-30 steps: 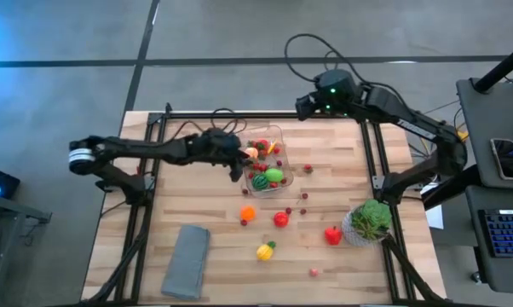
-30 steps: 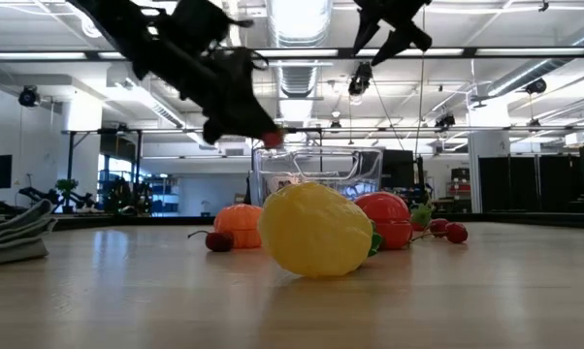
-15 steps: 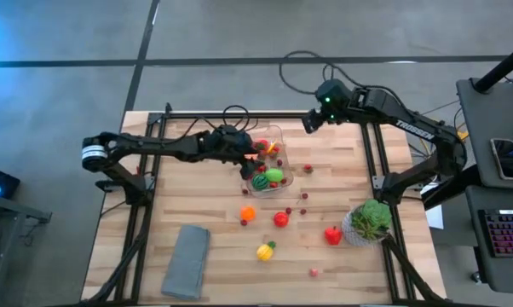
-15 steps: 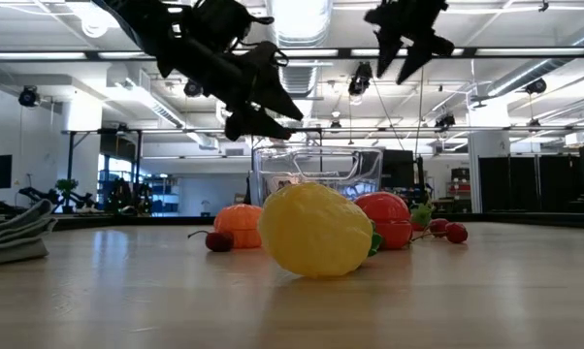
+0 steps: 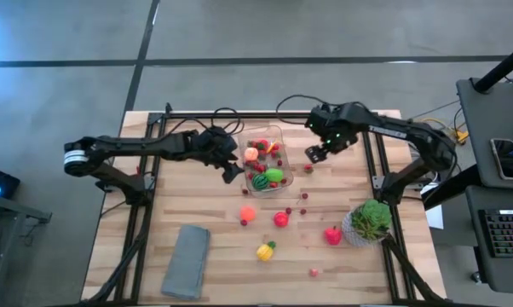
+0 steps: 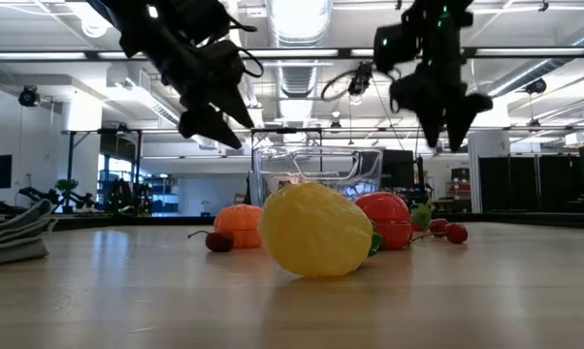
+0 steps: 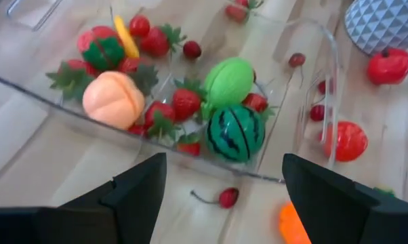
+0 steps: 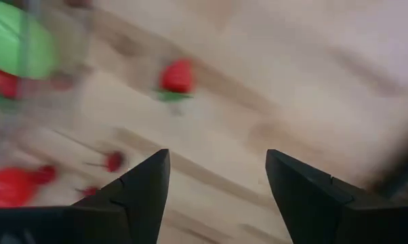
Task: Pick and placing Produce into tupperware
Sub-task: Put the red strawberry into the transparent container, then put the red cherry into the transparent container
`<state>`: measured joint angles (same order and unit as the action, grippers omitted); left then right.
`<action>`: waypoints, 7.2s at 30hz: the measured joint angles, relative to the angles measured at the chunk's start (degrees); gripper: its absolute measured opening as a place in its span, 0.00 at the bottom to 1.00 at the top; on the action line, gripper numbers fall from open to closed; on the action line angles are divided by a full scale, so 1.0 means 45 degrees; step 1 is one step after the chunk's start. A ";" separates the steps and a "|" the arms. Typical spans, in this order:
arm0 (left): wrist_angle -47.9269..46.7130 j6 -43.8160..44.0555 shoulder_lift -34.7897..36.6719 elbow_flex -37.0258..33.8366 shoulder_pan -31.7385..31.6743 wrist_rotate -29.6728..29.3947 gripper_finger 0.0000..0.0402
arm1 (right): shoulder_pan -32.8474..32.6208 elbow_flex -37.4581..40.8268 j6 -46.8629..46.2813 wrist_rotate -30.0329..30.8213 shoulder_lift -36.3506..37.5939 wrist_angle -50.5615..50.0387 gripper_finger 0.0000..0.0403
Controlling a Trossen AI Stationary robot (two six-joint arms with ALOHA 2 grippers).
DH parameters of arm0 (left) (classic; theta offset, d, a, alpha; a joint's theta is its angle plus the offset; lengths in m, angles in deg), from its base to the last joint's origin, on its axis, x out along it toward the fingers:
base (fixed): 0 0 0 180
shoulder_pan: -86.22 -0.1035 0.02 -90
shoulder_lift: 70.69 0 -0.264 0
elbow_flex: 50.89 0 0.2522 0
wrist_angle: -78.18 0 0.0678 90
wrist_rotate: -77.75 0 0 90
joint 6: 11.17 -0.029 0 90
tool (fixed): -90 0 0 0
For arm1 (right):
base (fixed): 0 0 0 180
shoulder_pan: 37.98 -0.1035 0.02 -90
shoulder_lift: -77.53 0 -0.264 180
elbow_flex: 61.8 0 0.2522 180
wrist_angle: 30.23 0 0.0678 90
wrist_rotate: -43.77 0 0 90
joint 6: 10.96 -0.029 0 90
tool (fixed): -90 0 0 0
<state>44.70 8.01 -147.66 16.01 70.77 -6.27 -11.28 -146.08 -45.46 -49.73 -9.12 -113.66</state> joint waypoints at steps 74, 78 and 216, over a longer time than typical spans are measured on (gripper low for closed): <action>-0.1068 -0.0117 0.0059 -0.0664 0.0015 0.0005 0.69 | -0.0573 0.2431 -0.2852 -0.0611 -0.2852 0.5484 0.34; -0.1070 -0.0117 0.0059 -0.0664 0.0018 0.0005 0.69 | -0.0630 0.2118 -0.3126 -0.0644 -0.2132 0.5237 0.34; 0.6497 -0.2685 -0.0667 -0.1509 0.1820 -0.4759 0.15 | -0.2628 -0.3731 -0.1839 0.5689 0.0893 -0.1211 0.61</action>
<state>73.93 -4.08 -150.66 9.22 78.97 -27.69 -23.10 -162.87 -53.74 -24.13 -5.10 -119.11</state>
